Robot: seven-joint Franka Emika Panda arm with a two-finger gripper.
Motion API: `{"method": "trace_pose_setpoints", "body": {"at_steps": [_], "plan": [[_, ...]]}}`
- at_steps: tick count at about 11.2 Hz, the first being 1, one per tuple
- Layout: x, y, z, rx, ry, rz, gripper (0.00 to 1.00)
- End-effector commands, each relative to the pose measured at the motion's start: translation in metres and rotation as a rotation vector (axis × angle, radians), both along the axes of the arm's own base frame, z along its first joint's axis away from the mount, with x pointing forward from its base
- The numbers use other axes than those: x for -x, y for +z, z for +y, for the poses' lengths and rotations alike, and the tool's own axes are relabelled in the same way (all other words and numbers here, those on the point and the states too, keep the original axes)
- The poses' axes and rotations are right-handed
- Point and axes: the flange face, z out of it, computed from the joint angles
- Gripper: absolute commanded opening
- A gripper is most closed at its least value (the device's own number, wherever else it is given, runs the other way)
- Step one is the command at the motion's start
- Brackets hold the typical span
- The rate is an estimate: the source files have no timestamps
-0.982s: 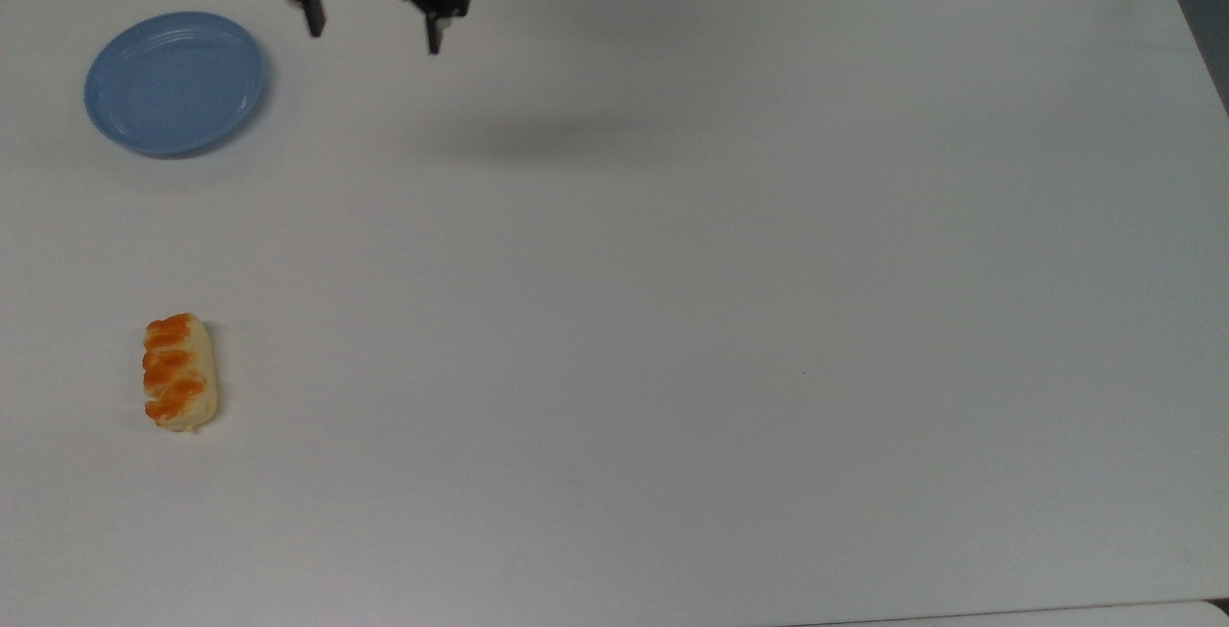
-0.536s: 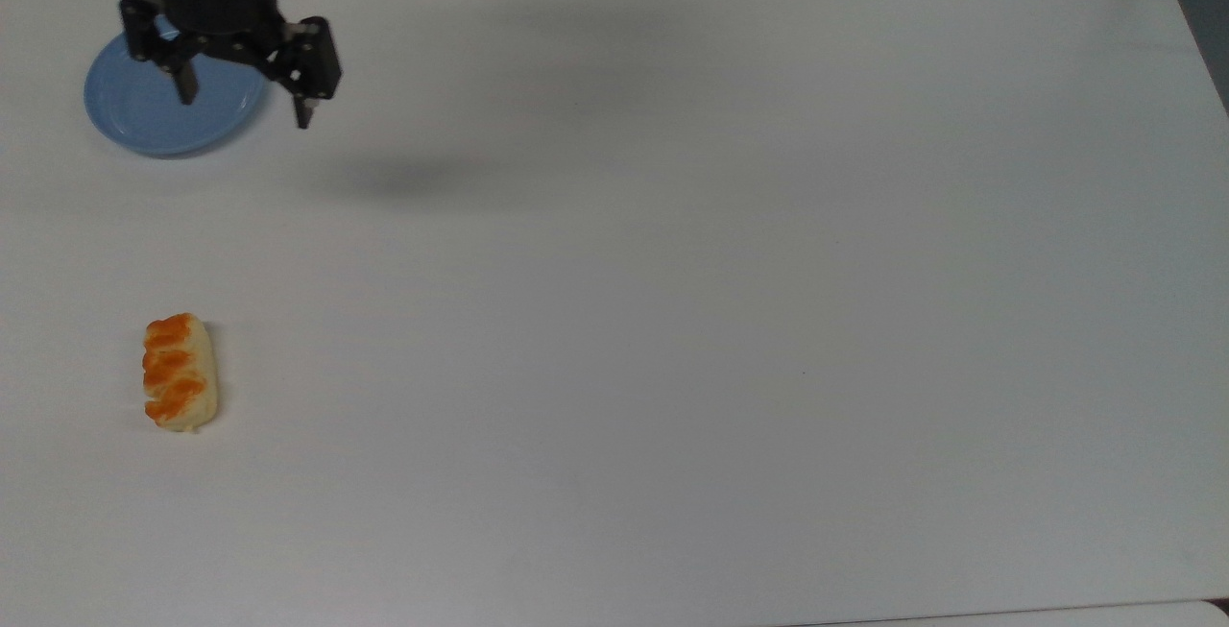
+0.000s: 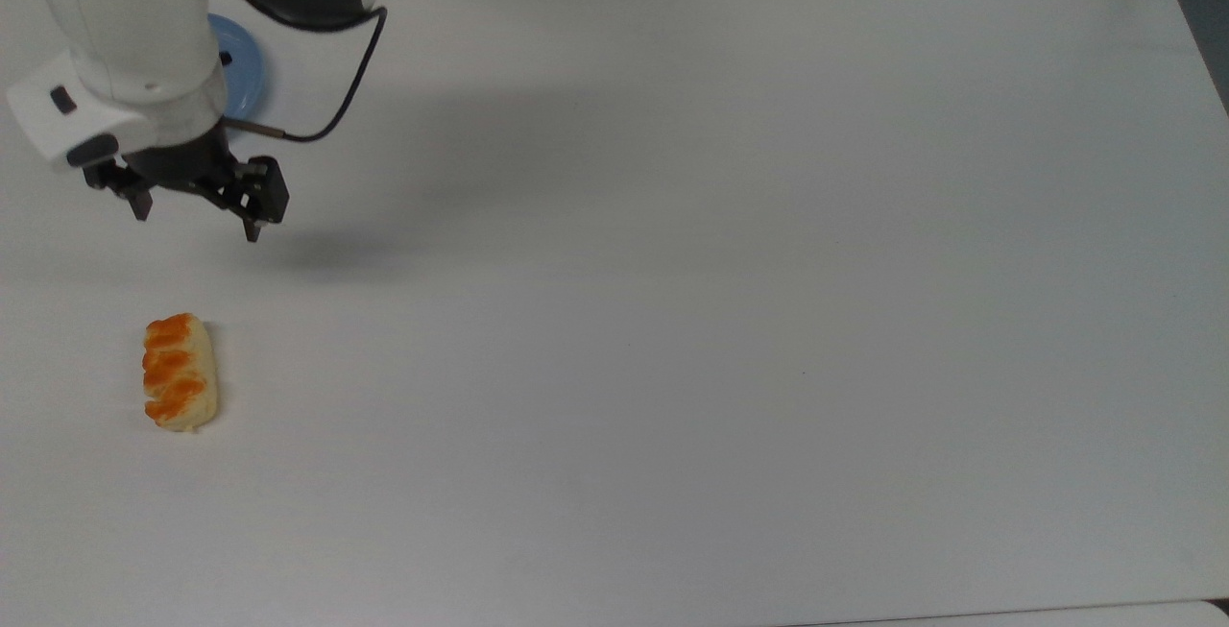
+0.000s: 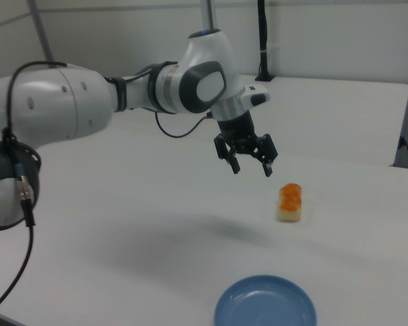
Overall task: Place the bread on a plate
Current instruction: 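Move the open gripper over the orange-glazed bread roll and lower it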
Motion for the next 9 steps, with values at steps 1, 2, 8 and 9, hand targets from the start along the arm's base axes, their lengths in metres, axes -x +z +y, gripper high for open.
{"method": "trace_pose_setpoints", "body": {"at_steps": [1,2,8,9], "plan": [[-0.027,-0.030,-0.005,0.031,0.047,-0.038,0.99],[-0.033,-0.043,-0.008,0.045,0.057,-0.054,0.99],[-0.041,-0.089,-0.037,0.067,0.019,-0.136,0.99],[-0.041,-0.094,-0.042,0.078,0.019,-0.138,0.99]]}}
